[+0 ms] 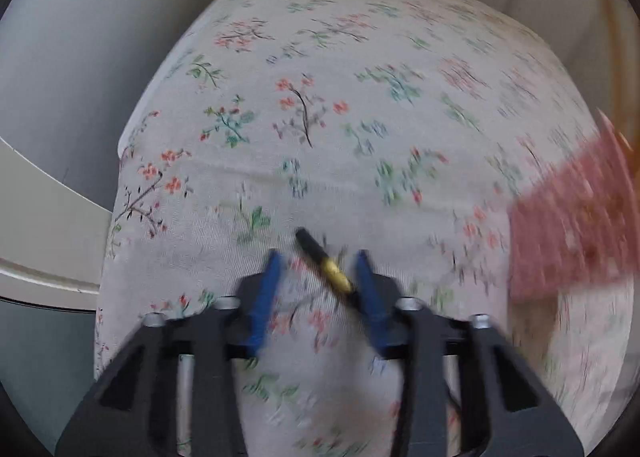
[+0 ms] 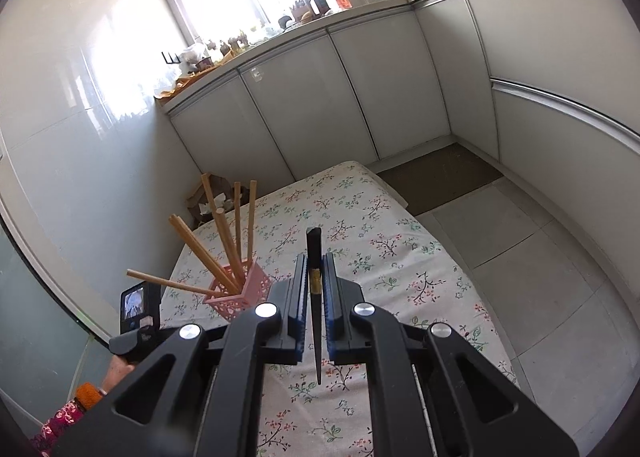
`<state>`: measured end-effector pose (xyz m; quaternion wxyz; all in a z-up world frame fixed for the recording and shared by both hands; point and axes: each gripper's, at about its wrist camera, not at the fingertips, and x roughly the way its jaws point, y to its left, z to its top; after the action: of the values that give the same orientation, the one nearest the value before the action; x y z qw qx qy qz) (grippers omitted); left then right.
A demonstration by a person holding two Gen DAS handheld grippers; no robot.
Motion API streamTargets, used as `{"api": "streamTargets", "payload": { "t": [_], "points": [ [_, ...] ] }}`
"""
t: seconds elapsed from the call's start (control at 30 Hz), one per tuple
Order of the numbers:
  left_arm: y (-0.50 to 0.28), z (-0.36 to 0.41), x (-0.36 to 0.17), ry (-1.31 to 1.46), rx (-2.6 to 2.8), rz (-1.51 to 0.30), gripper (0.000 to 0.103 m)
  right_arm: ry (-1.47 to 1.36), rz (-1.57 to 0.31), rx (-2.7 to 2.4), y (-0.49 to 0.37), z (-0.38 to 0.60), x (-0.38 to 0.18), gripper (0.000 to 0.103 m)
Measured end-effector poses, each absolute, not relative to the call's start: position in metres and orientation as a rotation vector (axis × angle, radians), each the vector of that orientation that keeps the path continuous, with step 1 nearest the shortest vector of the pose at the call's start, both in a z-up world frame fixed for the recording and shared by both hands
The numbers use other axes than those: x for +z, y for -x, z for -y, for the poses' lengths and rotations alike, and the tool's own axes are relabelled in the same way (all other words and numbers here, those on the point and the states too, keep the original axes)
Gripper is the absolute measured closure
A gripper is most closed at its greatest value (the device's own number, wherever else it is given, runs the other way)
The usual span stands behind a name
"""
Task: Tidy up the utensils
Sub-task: 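Carry both upright black chopsticks over the pink mesh cup, then lower both black chopsticks into the pink cup and open both tools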
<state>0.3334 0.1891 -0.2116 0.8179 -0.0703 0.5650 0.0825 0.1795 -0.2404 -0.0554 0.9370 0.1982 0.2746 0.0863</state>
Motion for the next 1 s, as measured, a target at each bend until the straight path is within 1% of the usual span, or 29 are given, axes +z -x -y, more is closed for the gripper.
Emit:
{"api": "streamTargets", "payload": {
  "t": [0.03, 0.07, 0.13, 0.23, 0.4, 0.5, 0.57, 0.67, 0.77, 0.8, 0.83, 0.87, 0.9, 0.97, 1.0],
  "points": [
    [-0.325, -0.195, -0.211, 0.186, 0.136, -1.207, 0.091, -0.406, -0.558, 0.179, -0.178, 0.239, -0.054, 0.095],
    [-0.314, -0.203, -0.21, 0.24, 0.09, -1.211, 0.096, -0.411, -0.557, 0.185, -0.177, 0.239, -0.053, 0.095],
    [-0.289, -0.212, -0.202, 0.274, 0.04, -1.163, 0.097, -0.415, -0.555, 0.196, -0.174, 0.237, -0.051, 0.093],
    [-0.251, -0.215, -0.167, 0.305, -0.041, -1.028, 0.097, -0.408, -0.553, 0.205, -0.169, 0.231, -0.045, 0.092],
    [-0.207, -0.187, -0.103, 0.257, -0.151, -0.83, 0.097, -0.406, -0.527, 0.22, -0.16, 0.222, -0.031, 0.092],
    [-0.193, -0.176, -0.075, 0.267, -0.2, -0.741, 0.097, -0.394, -0.498, 0.233, -0.156, 0.217, -0.018, 0.093],
    [-0.188, -0.162, -0.05, 0.262, -0.243, -0.673, 0.097, -0.385, -0.487, 0.224, -0.156, 0.217, -0.012, 0.095],
    [-0.181, -0.138, -0.024, 0.23, -0.292, -0.597, 0.097, -0.421, -0.511, 0.2, -0.16, 0.229, -0.016, 0.095],
    [-0.162, -0.126, 0.002, 0.208, -0.349, -0.526, 0.097, -0.494, -0.597, 0.126, -0.176, 0.25, -0.037, 0.094],
    [-0.156, -0.123, 0.007, 0.197, -0.36, -0.505, 0.097, -0.533, -0.673, 0.089, -0.187, 0.263, -0.053, 0.094],
    [-0.151, -0.118, 0.013, 0.188, -0.375, -0.488, 0.097, -0.571, -0.747, 0.068, -0.198, 0.273, -0.069, 0.09],
    [-0.145, -0.114, 0.018, 0.181, -0.391, -0.477, 0.097, -0.625, -0.859, 0.048, -0.213, 0.288, -0.093, 0.087],
    [-0.141, -0.112, 0.021, 0.172, -0.404, -0.467, 0.097, -0.673, -0.935, 0.02, -0.225, 0.302, -0.114, 0.086],
    [-0.138, -0.112, 0.024, 0.16, -0.422, -0.458, 0.097, -0.719, -1.031, -0.053, -0.245, 0.328, -0.148, 0.081],
    [-0.137, -0.11, 0.024, 0.159, -0.43, -0.456, 0.097, -0.728, -1.044, -0.091, -0.251, 0.338, -0.158, 0.075]
  ]
}}
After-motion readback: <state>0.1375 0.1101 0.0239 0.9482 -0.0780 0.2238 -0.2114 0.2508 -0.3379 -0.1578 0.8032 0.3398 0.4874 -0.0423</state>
